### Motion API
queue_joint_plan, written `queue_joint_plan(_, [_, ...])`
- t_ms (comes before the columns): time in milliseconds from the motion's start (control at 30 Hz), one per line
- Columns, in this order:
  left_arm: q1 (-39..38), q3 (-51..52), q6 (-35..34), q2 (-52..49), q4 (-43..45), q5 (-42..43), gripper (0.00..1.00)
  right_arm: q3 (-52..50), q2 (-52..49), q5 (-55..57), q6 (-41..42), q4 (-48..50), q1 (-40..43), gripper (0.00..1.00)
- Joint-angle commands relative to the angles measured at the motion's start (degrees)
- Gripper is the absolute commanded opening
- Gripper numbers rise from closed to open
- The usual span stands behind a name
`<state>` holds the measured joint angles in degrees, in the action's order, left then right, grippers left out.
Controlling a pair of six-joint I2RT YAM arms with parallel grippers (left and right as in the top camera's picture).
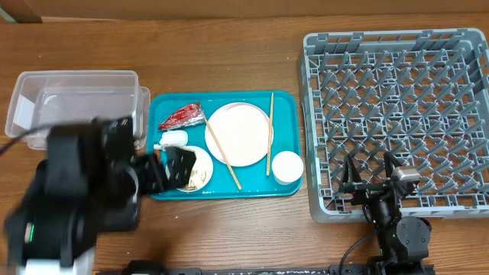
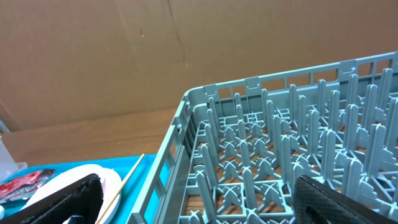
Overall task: Sort waste into correct bins and load items into the dishwasher
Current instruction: 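Move the left gripper over the white rice bowl on the tray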
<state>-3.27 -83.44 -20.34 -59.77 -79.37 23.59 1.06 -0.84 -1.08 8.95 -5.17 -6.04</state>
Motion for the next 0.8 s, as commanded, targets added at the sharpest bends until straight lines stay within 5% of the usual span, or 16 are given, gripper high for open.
queue_joint_plan(0, [0.2,-1.5,1.6,-8.8,-2.8,2.8,1.0,-0.6,0.7,0.1,-0.4,0.3,-0.2,1.0])
queue_joint_plan(33, [0.2,-1.4,1.6,-10.9,-3.6,2.8,1.0,-0.6,0.7,0.2,-0.4,0.3,-0.2,1.0])
queue_joint_plan(67, [0.2,-1.4,1.5,-13.5,-4.9,2.9,0.89,-0.6,0.7,0.1,-0.4,0.3,-0.2,1.0])
queue_joint_plan(133, [0.0,-1.3,1.6,-17.2,-6.4,2.6,0.46,-0.6,0.7,0.1,-0.4,0.3,-0.2,1.0])
queue_joint_plan(167, [-0.5,-1.1,1.8,-18.7,-6.5,1.4,0.32,-0.6,0.7,0.2,-0.4,0.3,-0.2,1.0])
queue_joint_plan(233, [-2.6,-0.2,0.5,-20.9,-5.9,-5.2,0.21,-0.6,0.7,0.1,-0.4,0.3,-0.2,1.0])
queue_joint_plan(400, [-12.8,2.8,-6.5,-21.3,-4.2,-24.5,0.07,-0.6,0.7,0.2,-0.4,0.3,-0.2,1.0])
queue_joint_plan(500, [-18.1,5.0,-6.9,-21.3,-0.3,-27.7,0.04,-0.6,0.7,0.2,-0.4,0.3,-0.2,1.0])
queue_joint_plan(767, [-23.8,8.8,-6.9,-22.8,5.9,-32.8,0.17,-0.6,0.7,0.1,-0.4,0.3,-0.2,1.0])
